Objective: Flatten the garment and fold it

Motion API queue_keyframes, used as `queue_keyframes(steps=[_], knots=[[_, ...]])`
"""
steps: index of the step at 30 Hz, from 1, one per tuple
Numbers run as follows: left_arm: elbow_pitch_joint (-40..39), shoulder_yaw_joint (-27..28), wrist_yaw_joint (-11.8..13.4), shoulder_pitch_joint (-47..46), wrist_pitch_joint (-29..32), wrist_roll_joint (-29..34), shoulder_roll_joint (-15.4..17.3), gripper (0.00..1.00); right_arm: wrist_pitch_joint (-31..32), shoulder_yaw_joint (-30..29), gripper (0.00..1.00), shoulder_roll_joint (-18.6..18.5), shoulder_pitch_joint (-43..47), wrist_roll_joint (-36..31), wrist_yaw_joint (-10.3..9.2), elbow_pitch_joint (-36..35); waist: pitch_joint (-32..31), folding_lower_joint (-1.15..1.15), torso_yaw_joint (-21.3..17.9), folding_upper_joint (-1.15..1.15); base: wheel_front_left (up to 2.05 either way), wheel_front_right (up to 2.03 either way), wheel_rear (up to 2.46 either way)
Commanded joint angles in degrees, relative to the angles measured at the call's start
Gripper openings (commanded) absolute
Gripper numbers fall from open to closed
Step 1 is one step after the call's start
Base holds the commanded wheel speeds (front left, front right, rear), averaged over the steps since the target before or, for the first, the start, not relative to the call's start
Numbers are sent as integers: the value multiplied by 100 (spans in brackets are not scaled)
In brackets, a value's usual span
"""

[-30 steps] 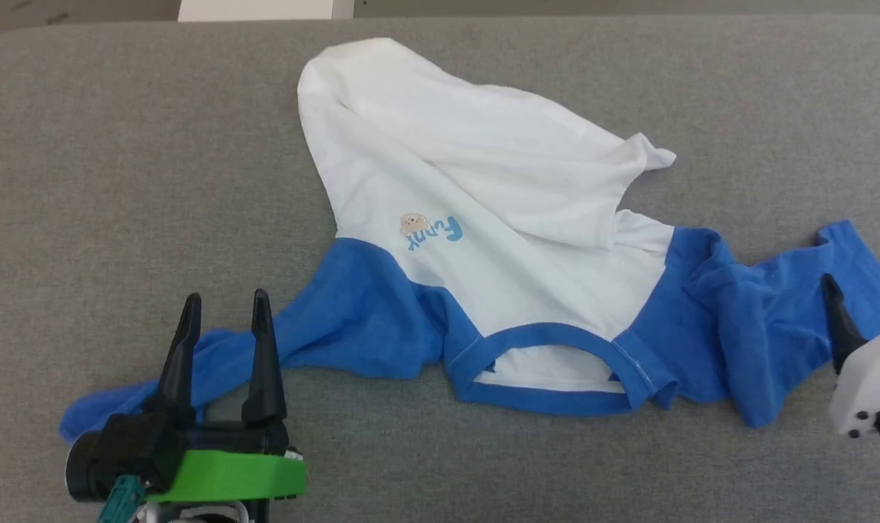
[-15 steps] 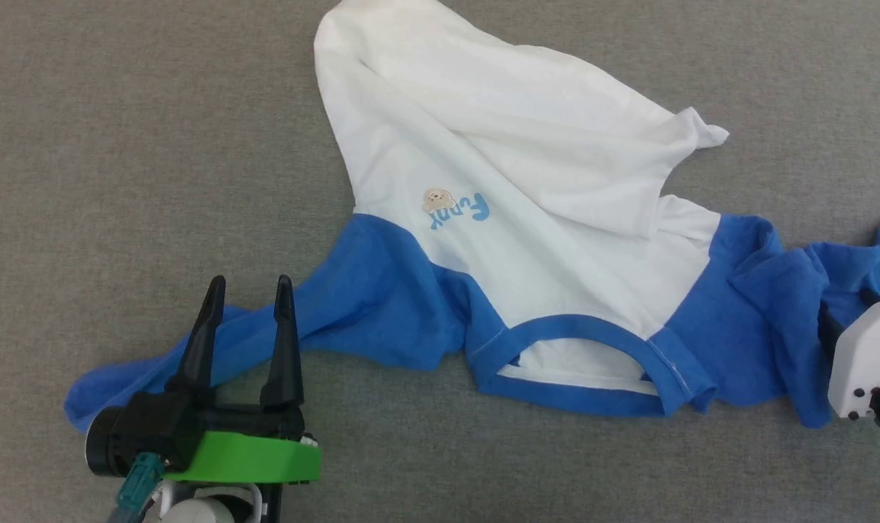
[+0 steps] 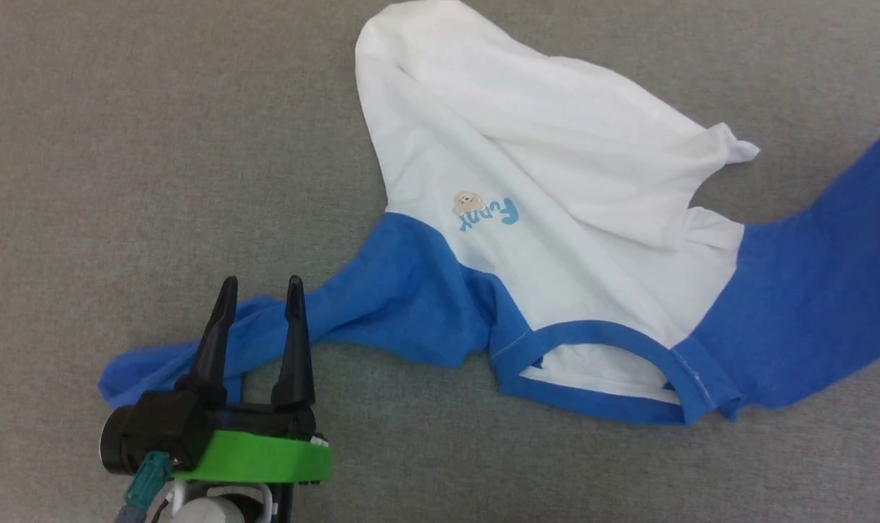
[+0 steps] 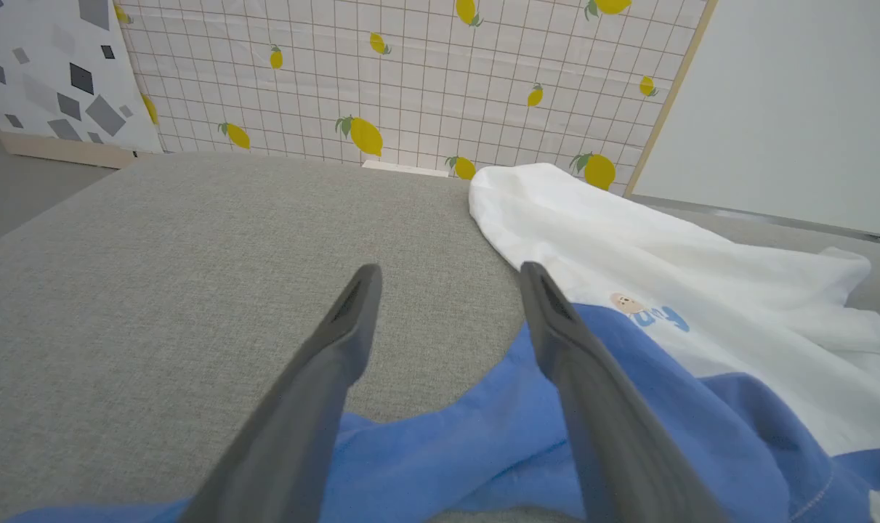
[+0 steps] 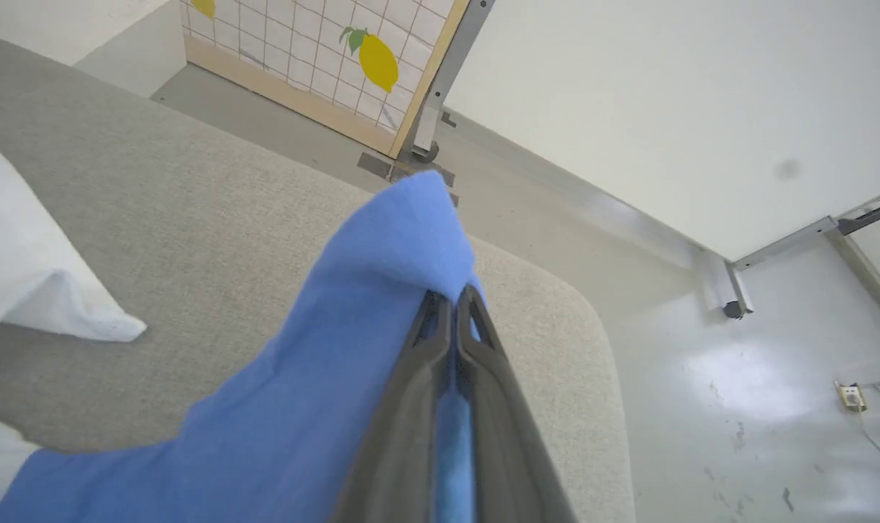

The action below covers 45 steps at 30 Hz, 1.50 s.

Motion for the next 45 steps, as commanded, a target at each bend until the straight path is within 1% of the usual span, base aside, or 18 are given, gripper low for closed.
queue_keyframes(steps=[1, 4, 7, 9, 12, 14, 17, 18, 19, 20, 25, 31, 37, 43, 44, 45], knots=[[9, 17, -56, -88, -27, 96, -65, 100, 61, 119, 0, -302, -355, -92, -9, 81, 231, 0, 171, 0, 0, 0, 0], [40, -9, -129, -209, -27, 113, -154, 100, 108, 229, 0, -748, -882, -279, -9, 318, 458, 0, 334, 0, 0, 0, 0], [92, -66, -223, -356, -27, 151, -256, 100, 37, 267, 0, -1229, -1369, -703, -9, 719, 720, 0, 547, 0, 0, 0, 0], [135, -80, -280, -435, -27, 176, -307, 100, -15, 220, 0, -1447, -1531, -953, -9, 1017, 843, 0, 676, 0, 0, 0, 0], [197, -57, -349, -502, -27, 196, -364, 100, -70, 40, 0, -1499, -1577, -1122, -9, 1418, 976, 0, 821, 0, 0, 0, 0], [229, -42, -400, -531, -27, 206, -403, 100, -111, -116, 0, -1400, -1516, -1180, -9, 1641, 1036, 0, 893, 0, 0, 0, 0], [276, -32, -469, -559, -27, 233, -460, 100, -221, -382, 0, -1127, -1329, -1292, -9, 1913, 1091, 0, 949, 0, 0, 0, 0], [289, -29, -484, -569, -27, 245, -473, 100, -263, -455, 31, -1047, -1276, -1324, -9, 1969, 1098, 0, 955, 0, 0, 0, 0], [305, -27, -505, -582, -27, 262, -487, 100, -331, -548, 75, -952, -1222, -1373, -9, 2021, 1102, 0, 955, 0, 0, 0, 0], [314, -26, -524, -594, -27, 276, -494, 100, -378, -615, 100, -879, -1183, -1419, -9, 2057, 1099, 0, 948, 0, 0, 0, 0], [346, 35, -608, -637, -27, 368, -495, 100, -672, -831, 100, -412, -1101, -1537, -9, 2069, 937, 0, 768, 0, 0, 0, 0], [397, 147, -642, -553, -27, 436, -445, 100, -1190, -977, 100, 243, -1013, -1284, -9, 1687, 458, 0, 424, 0, 0, 0, 0], [406, 247, -626, -353, -27, 463, -384, 100, -1610, -1040, 100, 1071, -299, -750, -9, 795, -132, 0, 89, 0, 0, 0, 0], [371, 279, -587, -109, -14, 445, -322, 100, -1768, -977, 100, 1994, 993, -537, -9, -343, -489, 0, -179, 0, 0, 0, 0], [359, 282, -573, -57, -6, 437, -316, 100, -1846, -1000, 100, 2233, 1282, -512, -9, -568, -541, 0, -223, 0, 0, 0, 0], [352, 284, -563, -21, -3, 432, -313, 100, -1908, -986, 100, 2366, 1484, -537, -9, -706, -574, 0, -246, 0, 0, 0, 0]])
